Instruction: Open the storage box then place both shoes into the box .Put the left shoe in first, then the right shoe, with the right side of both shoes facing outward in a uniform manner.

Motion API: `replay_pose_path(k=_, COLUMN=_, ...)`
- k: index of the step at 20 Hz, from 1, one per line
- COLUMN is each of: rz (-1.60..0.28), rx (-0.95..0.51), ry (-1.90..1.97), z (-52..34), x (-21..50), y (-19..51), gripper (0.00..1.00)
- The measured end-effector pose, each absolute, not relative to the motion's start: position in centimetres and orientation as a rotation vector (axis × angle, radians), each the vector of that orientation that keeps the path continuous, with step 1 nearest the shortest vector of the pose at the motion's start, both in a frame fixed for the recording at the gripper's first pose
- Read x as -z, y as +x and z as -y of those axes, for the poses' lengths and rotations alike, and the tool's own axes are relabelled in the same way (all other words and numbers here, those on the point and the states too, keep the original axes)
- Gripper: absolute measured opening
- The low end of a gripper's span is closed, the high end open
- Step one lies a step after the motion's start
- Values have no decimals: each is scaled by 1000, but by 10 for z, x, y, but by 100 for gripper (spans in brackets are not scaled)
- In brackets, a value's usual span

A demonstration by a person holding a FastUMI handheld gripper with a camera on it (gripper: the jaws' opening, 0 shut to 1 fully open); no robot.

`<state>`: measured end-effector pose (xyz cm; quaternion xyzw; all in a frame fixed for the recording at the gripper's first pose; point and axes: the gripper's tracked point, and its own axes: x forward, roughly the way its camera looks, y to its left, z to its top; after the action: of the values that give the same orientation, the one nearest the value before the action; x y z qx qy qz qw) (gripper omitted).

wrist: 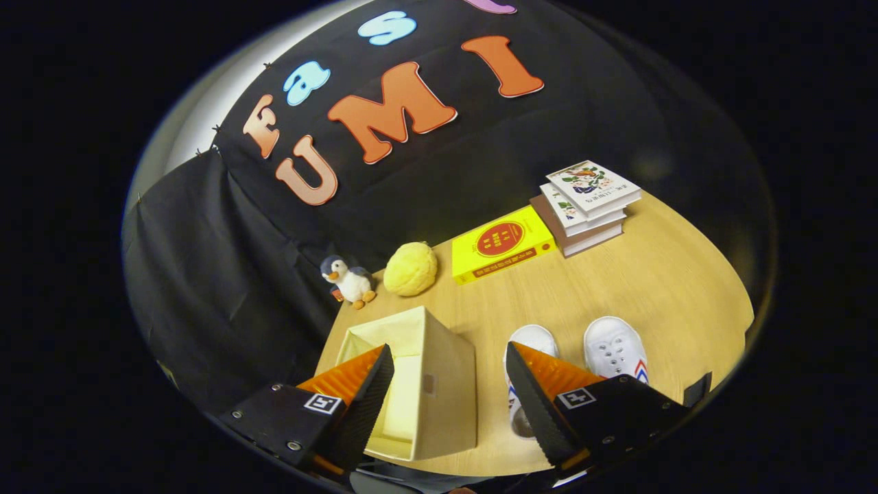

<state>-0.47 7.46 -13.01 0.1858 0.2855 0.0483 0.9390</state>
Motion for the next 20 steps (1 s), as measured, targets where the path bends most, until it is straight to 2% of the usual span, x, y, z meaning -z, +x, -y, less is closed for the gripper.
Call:
replay_pose_path(k=14, rz=-804, rx=-27, ry=199, z=-24, x=216, y=-13, gripper=96)
replay_pose_path(k=16, rz=-849, rx=-26, ry=167, z=-24, x=232, y=-16, gripper=92)
replay_pose_path(k=17, rz=-869, rx=-26, ry=148, z=-22, x=240, y=-16, gripper=85)
replay_pose_path(k=20, rz=-932, rx=-31, ry=85, z=-19, x=263, y=-17, gripper=75)
